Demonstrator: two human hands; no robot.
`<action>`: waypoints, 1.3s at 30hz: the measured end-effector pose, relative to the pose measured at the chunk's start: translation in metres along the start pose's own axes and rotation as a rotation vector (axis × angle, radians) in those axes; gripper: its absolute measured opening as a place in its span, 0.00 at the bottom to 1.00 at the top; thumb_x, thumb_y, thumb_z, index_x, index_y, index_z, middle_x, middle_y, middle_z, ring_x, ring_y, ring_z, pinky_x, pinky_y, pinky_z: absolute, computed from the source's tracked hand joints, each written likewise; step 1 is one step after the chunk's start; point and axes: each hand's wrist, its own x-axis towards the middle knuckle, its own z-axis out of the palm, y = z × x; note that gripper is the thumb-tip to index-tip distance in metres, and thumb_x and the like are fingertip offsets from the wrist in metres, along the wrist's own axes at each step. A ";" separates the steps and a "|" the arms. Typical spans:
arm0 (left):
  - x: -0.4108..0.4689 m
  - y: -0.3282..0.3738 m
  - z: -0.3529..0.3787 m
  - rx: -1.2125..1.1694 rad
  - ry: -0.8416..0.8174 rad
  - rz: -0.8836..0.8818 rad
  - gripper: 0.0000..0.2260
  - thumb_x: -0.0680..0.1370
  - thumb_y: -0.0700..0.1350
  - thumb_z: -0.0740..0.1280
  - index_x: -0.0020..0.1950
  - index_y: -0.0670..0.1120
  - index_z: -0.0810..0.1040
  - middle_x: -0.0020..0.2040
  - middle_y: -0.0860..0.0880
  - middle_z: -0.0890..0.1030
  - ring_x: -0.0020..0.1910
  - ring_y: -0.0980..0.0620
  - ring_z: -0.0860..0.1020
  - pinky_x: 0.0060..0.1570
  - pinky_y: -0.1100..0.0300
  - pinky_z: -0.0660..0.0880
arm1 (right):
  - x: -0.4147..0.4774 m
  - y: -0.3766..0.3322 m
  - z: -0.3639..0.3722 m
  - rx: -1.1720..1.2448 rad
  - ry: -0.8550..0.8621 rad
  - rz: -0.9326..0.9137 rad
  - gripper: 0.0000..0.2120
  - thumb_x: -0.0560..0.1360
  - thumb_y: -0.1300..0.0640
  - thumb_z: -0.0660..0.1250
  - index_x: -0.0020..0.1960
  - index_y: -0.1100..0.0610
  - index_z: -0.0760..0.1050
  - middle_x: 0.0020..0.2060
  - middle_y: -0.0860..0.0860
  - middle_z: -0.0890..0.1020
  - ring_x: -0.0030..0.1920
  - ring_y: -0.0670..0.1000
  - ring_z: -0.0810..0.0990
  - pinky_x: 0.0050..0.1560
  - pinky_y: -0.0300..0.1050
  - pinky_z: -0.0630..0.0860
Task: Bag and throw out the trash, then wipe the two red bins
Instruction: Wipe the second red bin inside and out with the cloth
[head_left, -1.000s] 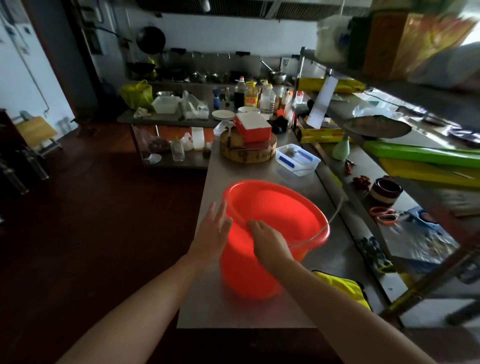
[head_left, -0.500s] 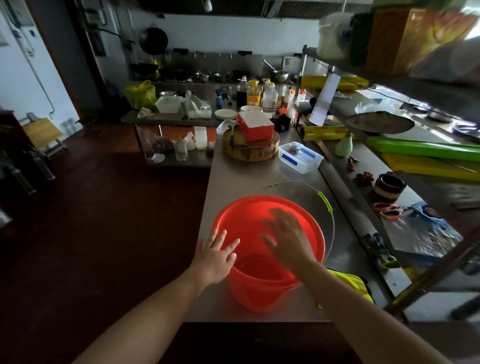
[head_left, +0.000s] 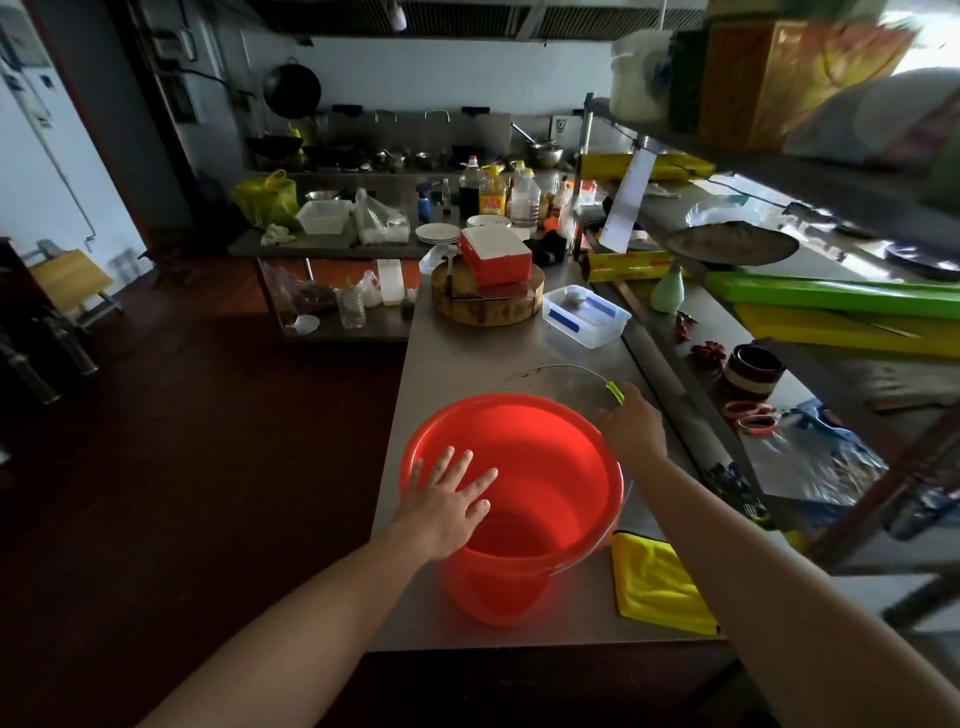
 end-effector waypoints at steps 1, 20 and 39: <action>0.003 0.004 -0.004 0.001 0.012 0.006 0.24 0.83 0.64 0.41 0.78 0.67 0.37 0.82 0.52 0.39 0.79 0.48 0.33 0.71 0.42 0.30 | 0.002 -0.004 -0.001 0.034 -0.005 0.014 0.18 0.77 0.59 0.67 0.66 0.56 0.75 0.55 0.60 0.82 0.54 0.62 0.81 0.49 0.48 0.75; -0.036 0.041 -0.135 -0.025 0.376 0.049 0.28 0.85 0.53 0.51 0.83 0.51 0.44 0.83 0.45 0.49 0.81 0.42 0.45 0.77 0.39 0.53 | -0.084 -0.105 -0.044 0.192 -0.286 -0.174 0.07 0.81 0.61 0.63 0.46 0.58 0.78 0.38 0.55 0.82 0.35 0.52 0.81 0.35 0.43 0.79; -0.209 0.025 -0.077 -0.070 0.428 0.295 0.29 0.80 0.36 0.58 0.80 0.54 0.63 0.73 0.47 0.74 0.68 0.45 0.75 0.66 0.52 0.70 | -0.300 -0.056 -0.066 -0.249 -0.358 -0.544 0.06 0.79 0.64 0.65 0.49 0.62 0.82 0.44 0.55 0.85 0.46 0.55 0.83 0.52 0.49 0.77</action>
